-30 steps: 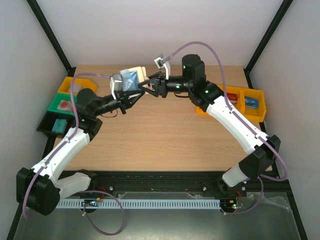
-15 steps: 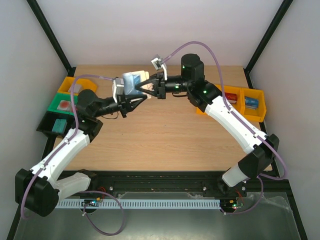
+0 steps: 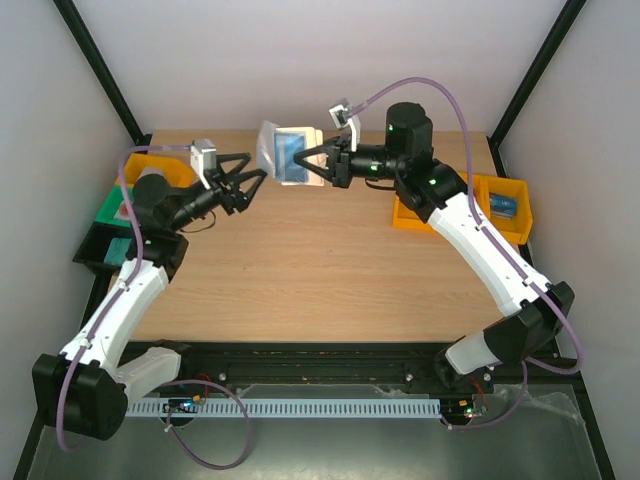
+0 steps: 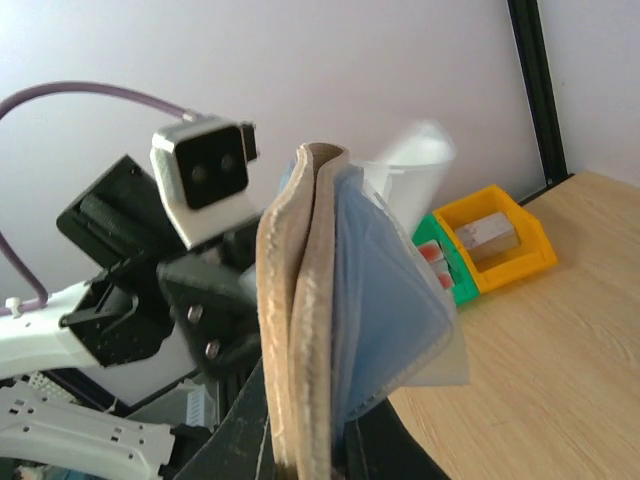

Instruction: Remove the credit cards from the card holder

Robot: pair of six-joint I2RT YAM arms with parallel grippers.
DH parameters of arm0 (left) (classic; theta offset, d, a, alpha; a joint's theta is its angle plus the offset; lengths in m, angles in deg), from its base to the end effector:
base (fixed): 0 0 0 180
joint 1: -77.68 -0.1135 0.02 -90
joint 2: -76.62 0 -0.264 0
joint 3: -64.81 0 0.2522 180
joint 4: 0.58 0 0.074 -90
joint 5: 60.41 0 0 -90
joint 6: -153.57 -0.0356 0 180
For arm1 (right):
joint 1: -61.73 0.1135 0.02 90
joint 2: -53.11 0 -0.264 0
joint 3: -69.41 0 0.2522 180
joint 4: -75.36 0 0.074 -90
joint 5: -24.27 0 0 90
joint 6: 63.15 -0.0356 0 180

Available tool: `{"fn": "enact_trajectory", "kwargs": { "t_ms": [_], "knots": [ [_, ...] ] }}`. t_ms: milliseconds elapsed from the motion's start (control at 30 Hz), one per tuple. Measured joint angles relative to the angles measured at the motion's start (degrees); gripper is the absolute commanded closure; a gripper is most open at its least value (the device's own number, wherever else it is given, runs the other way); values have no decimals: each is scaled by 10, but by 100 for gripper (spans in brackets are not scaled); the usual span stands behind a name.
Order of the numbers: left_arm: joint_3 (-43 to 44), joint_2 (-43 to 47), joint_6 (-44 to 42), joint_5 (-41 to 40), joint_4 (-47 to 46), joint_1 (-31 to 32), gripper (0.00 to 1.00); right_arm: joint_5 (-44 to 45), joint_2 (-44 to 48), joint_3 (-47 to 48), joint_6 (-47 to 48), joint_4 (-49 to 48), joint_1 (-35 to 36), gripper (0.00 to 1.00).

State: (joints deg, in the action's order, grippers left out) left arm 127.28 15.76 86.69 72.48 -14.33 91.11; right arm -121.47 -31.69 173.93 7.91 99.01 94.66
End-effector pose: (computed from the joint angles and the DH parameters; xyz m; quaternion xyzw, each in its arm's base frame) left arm 0.2279 -0.0793 0.3777 0.2421 0.5868 -0.4426 0.6334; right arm 0.2587 0.2026 0.4551 -0.3953 0.6025 0.5711 0.3931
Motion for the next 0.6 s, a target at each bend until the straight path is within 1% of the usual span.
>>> {"fn": "enact_trajectory", "kwargs": {
  "t_ms": [100, 200, 333, 467, 533, 600],
  "knots": [
    [0, 8, 6, -21, 1, -26, 24, 0, 9, 0, 11, 22, -2, 98],
    [0, 12, 6, -29, 3, -34, 24, 0, 11, 0, 16, 37, -2, 98],
    [0, 13, 2, -17, 10, -34, 23, 0, 11, 0, 19, 47, -2, 98],
    [0, 17, -23, 15, 24, -35, 20, 9, 11, 1, 25, 59, -2, 98],
    [0, 26, -36, 24, 31, -40, 21, 29, 9, 10, 31, 86, -2, 98],
    [0, 36, -41, 23, 30, -54, 26, 52, 2, 31, 34, 117, -2, 98]
  ]
}}
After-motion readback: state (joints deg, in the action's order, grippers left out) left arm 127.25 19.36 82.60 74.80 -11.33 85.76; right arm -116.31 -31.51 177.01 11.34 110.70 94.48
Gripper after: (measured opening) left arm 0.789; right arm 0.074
